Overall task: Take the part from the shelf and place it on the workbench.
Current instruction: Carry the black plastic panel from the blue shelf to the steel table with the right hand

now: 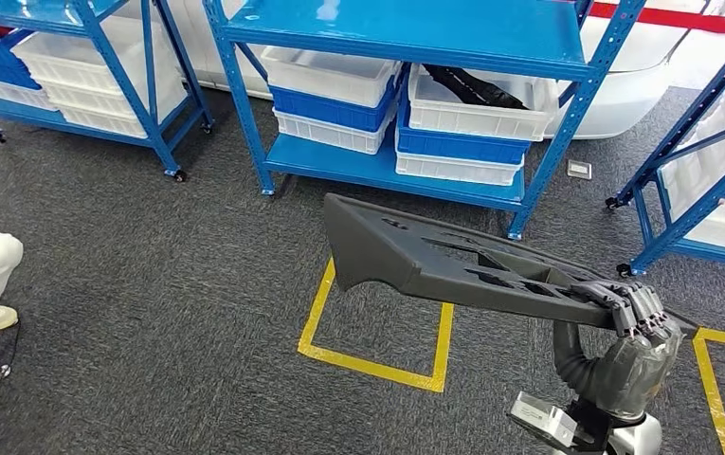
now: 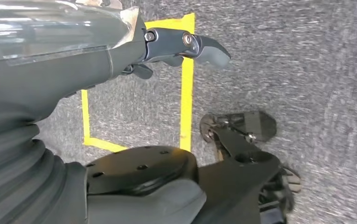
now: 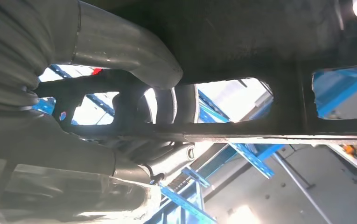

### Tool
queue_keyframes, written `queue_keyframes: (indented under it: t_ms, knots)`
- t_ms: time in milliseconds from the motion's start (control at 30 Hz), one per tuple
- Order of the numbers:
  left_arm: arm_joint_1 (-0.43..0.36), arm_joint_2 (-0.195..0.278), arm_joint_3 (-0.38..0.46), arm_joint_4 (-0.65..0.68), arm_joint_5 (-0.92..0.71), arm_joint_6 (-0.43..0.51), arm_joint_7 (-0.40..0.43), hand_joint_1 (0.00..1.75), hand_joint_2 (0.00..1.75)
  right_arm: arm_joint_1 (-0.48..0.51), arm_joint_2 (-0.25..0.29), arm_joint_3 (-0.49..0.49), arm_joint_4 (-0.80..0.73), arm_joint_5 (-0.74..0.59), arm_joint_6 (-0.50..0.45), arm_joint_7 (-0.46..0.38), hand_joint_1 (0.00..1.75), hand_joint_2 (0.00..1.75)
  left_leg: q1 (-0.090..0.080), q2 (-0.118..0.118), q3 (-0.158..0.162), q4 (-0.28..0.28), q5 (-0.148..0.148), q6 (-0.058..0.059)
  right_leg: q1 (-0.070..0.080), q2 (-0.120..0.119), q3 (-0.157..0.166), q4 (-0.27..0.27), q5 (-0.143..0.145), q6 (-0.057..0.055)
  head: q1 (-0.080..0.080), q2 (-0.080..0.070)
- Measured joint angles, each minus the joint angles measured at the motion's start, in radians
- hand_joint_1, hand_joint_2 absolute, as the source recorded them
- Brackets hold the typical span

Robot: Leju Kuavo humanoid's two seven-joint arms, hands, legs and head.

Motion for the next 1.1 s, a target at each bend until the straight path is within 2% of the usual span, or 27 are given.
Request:
queue_keyframes:
  t_ms: [67, 133, 200, 233, 267, 300, 333, 367, 400, 433, 467, 500, 533, 567, 600, 633, 700, 733, 767, 800, 833, 867, 933, 1000, 1033, 1067, 1100]
  knots:
    - [0.000, -0.001, 0.000, 0.000, 0.000, 0.000, 0.000, 0.00, 1.75, -0.003, -0.001, 0.002, 0.000, -0.005, 0.000, 0.000, 1.75, 1.75, 0.001, 0.004, -0.012, -0.012, 0.017, 0.017, 0.001, 0.001, -0.012, 0.006, 0.000, 0.010, -0.002, 0.000]
    - [-0.002, -0.001, 0.000, 0.000, 0.000, 0.001, -0.001, 0.00, 1.75, -0.005, -0.003, 0.002, 0.000, -0.014, 0.000, 0.000, 1.75, 1.75, 0.005, 0.011, -0.028, -0.024, 0.036, 0.033, 0.003, 0.002, -0.037, 0.044, -0.036, 0.008, 0.001, 0.000]
    - [-0.002, -0.001, 0.000, 0.000, 0.002, 0.001, -0.004, 0.00, 1.75, -0.007, -0.006, 0.005, 0.002, -0.038, 0.000, 0.000, 1.75, 1.75, 0.004, 0.018, -0.046, -0.024, 0.050, 0.039, 0.001, 0.004, -0.075, 0.137, -0.103, 0.001, 0.003, 0.000]
    - [-0.001, -0.001, 0.000, 0.000, 0.003, 0.002, -0.005, 0.00, 1.75, -0.007, -0.009, 0.008, 0.005, -0.058, 0.000, 0.000, 1.75, 1.75, 0.004, 0.023, -0.056, -0.024, 0.057, 0.039, 0.001, 0.004, -0.095, 0.197, -0.132, 0.002, 0.004, 0.000]
    - [0.000, -0.001, 0.000, 0.000, 0.005, 0.001, -0.006, 0.00, 1.75, -0.007, -0.014, 0.012, 0.008, -0.077, 0.000, 0.000, 1.75, 1.75, 0.004, 0.028, -0.067, -0.023, 0.064, 0.039, 0.000, 0.004, -0.110, 0.252, -0.151, 0.006, 0.004, 0.000]
    - [0.001, -0.002, 0.000, 0.000, 0.006, 0.001, -0.006, 0.00, 1.75, -0.007, -0.018, 0.015, 0.012, -0.094, 0.000, 0.000, 1.75, 1.75, 0.004, 0.035, -0.078, -0.022, 0.071, 0.037, -0.002, 0.004, -0.112, 0.282, -0.155, 0.015, 0.005, 0.000]
    - [0.001, -0.002, 0.000, 0.000, 0.007, 0.001, -0.006, 0.00, 1.75, -0.008, -0.022, 0.018, 0.015, -0.104, 0.000, 0.000, 1.75, 1.75, 0.004, 0.043, -0.085, -0.021, 0.078, 0.035, -0.003, 0.003, -0.094, 0.276, -0.142, 0.026, 0.007, 0.000]
    - [0.001, -0.003, 0.001, 0.000, 0.008, 0.000, -0.007, 0.00, 1.75, -0.009, -0.025, 0.020, 0.019, -0.108, 0.000, 0.000, 1.75, 1.75, 0.005, 0.052, -0.092, -0.019, 0.083, 0.031, -0.005, -0.002, -0.056, 0.229, -0.121, 0.036, 0.007, 0.000]
    - [0.001, -0.003, 0.001, 0.000, 0.009, 0.001, -0.007, 0.00, 1.75, -0.011, -0.027, 0.023, 0.021, -0.111, 0.000, 0.000, 1.75, 1.75, 0.004, 0.060, -0.096, -0.015, 0.086, 0.027, -0.007, -0.017, -0.005, 0.155, -0.102, 0.044, 0.008, 0.000]
    - [0.001, -0.003, 0.001, 0.000, 0.011, 0.001, -0.008, 0.00, 1.75, -0.014, -0.028, 0.027, 0.025, -0.112, 0.000, 0.000, 1.75, 1.75, 0.003, 0.069, -0.101, -0.008, 0.089, 0.023, -0.004, -0.032, 0.045, 0.081, -0.090, 0.047, 0.009, 0.000]
    - [0.002, -0.003, 0.002, 0.000, 0.012, 0.002, -0.008, 0.00, 1.75, -0.017, -0.029, 0.031, 0.028, -0.113, 0.000, 0.000, 1.75, 1.75, 0.000, 0.078, -0.106, -0.002, 0.091, 0.018, -0.002, -0.045, 0.078, 0.026, -0.086, 0.046, 0.009, 0.000]
    - [0.002, -0.003, 0.002, 0.000, 0.013, 0.004, -0.009, 0.00, 1.75, -0.019, -0.030, 0.036, 0.031, -0.114, 0.000, 0.000, 1.75, 1.75, -0.003, 0.085, -0.110, 0.004, 0.092, 0.014, 0.001, -0.051, 0.091, -0.003, -0.088, 0.040, 0.008, 0.000]
    - [0.002, -0.003, 0.003, 0.000, 0.013, 0.005, -0.009, 0.00, 1.75, -0.019, -0.030, 0.040, 0.035, -0.114, 0.000, 0.000, 1.75, 1.75, -0.004, 0.094, -0.112, 0.008, 0.094, 0.010, 0.004, -0.044, 0.089, -0.010, -0.090, 0.031, 0.008, 0.000]
    - [0.001, -0.003, 0.004, 0.000, 0.013, 0.006, -0.010, 0.00, 1.75, -0.019, -0.031, 0.042, 0.039, -0.114, 0.000, 0.000, 1.75, 1.75, -0.004, 0.100, -0.112, 0.010, 0.095, 0.006, 0.001, -0.036, 0.081, -0.009, -0.089, 0.019, 0.006, 0.000]
    - [0.001, -0.002, 0.005, 0.000, 0.014, 0.007, -0.010, 0.00, 1.75, -0.019, -0.033, 0.044, 0.043, -0.114, 0.000, 0.000, 1.75, 1.75, 0.000, 0.093, -0.115, 0.017, 0.087, 0.000, -0.002, -0.027, 0.077, -0.009, -0.086, 0.006, 0.006, 0.000]
    - [0.001, -0.002, 0.006, 0.000, 0.014, 0.008, -0.010, 0.00, 1.75, -0.020, -0.034, 0.046, 0.047, -0.113, 0.000, 0.000, 1.75, 1.75, 0.003, 0.077, -0.123, 0.036, 0.068, -0.007, -0.004, -0.019, 0.074, -0.009, -0.081, -0.008, 0.006, 0.000]
    - [0.003, -0.001, 0.006, 0.000, 0.015, 0.011, -0.010, 0.00, 1.75, -0.021, -0.035, 0.052, 0.055, -0.111, 0.000, 0.000, 1.75, 1.75, 0.008, 0.030, -0.159, 0.131, -0.006, -0.018, -0.005, -0.004, 0.066, -0.009, -0.067, -0.029, 0.005, 0.000]
    - [0.004, -0.002, 0.007, 0.000, 0.015, 0.011, -0.011, 0.00, 1.75, -0.022, -0.036, 0.054, 0.058, -0.109, 0.000, 0.000, 1.75, 1.75, 0.008, 0.016, -0.183, 0.198, -0.045, -0.020, -0.003, 0.005, 0.061, -0.009, -0.062, -0.034, 0.005, 0.000]
    - [0.005, -0.002, 0.007, 0.000, 0.015, 0.012, -0.011, 0.00, 1.75, -0.022, -0.036, 0.056, 0.062, -0.109, 0.000, 0.000, 1.75, 1.75, 0.008, 0.011, -0.203, 0.256, -0.070, -0.021, -0.001, 0.014, 0.055, -0.008, -0.057, -0.037, 0.004, 0.000]
    - [0.005, -0.002, 0.007, 0.000, 0.015, 0.012, -0.011, 0.00, 1.75, -0.021, -0.037, 0.057, 0.066, -0.108, 0.000, 0.000, 1.75, 1.75, 0.008, 0.008, -0.210, 0.289, -0.075, -0.020, 0.001, 0.025, 0.051, -0.007, -0.054, -0.037, 0.004, 0.000]
    - [0.006, -0.001, 0.007, 0.000, 0.015, 0.012, -0.011, 0.00, 1.75, -0.021, -0.038, 0.058, 0.070, -0.108, 0.000, 0.000, 1.75, 1.75, 0.008, 0.006, -0.199, 0.282, -0.060, -0.017, 0.002, 0.036, 0.049, -0.007, -0.051, -0.037, 0.005, 0.000]
    - [0.006, -0.001, 0.007, 0.000, 0.015, 0.012, -0.012, 0.00, 1.75, -0.021, -0.039, 0.059, 0.073, -0.107, 0.000, 0.000, 1.75, 1.75, 0.008, 0.000, -0.170, 0.238, -0.030, -0.011, 0.004, 0.048, 0.048, -0.006, -0.049, -0.036, 0.004, 0.000]
    - [0.009, 0.002, 0.008, 0.000, 0.015, 0.013, -0.016, 0.00, 1.75, -0.022, -0.040, 0.062, 0.078, -0.104, 0.000, 0.000, 1.75, 1.75, 0.009, -0.041, -0.092, 0.103, 0.026, 0.005, 0.006, 0.070, 0.048, -0.006, -0.047, -0.031, 0.006, 0.000]
    - [0.010, 0.004, 0.008, 0.000, 0.013, 0.017, -0.020, 0.00, 1.75, -0.023, -0.040, 0.064, 0.081, -0.098, 0.000, 0.000, 1.75, 1.75, 0.008, -0.078, -0.050, 0.024, 0.043, 0.015, 0.002, 0.090, 0.041, -0.006, -0.041, -0.022, 0.006, 0.000]
    - [0.011, 0.006, 0.008, 0.000, 0.011, 0.020, -0.022, 0.00, 1.75, -0.023, -0.040, 0.065, 0.081, -0.096, 0.000, 0.000, 1.75, 1.75, 0.006, -0.079, -0.046, 0.015, 0.040, 0.016, -0.001, 0.101, 0.036, -0.006, -0.037, -0.015, 0.006, 0.000]
    - [0.011, 0.005, 0.008, 0.000, 0.008, 0.024, -0.022, 0.00, 1.75, -0.023, -0.041, 0.065, 0.082, -0.093, 0.000, 0.000, 1.75, 1.75, 0.004, -0.067, -0.045, 0.007, 0.041, 0.016, -0.002, 0.112, 0.029, -0.007, -0.032, -0.008, 0.004, 0.000]
    - [0.009, 0.004, 0.008, 0.000, 0.005, 0.028, -0.023, 0.00, 1.75, -0.022, -0.041, 0.064, 0.081, -0.092, 0.000, 0.000, 1.75, 1.75, 0.004, -0.051, -0.044, -0.002, 0.044, 0.017, -0.001, 0.111, 0.021, -0.003, -0.032, -0.004, 0.003, 0.000]
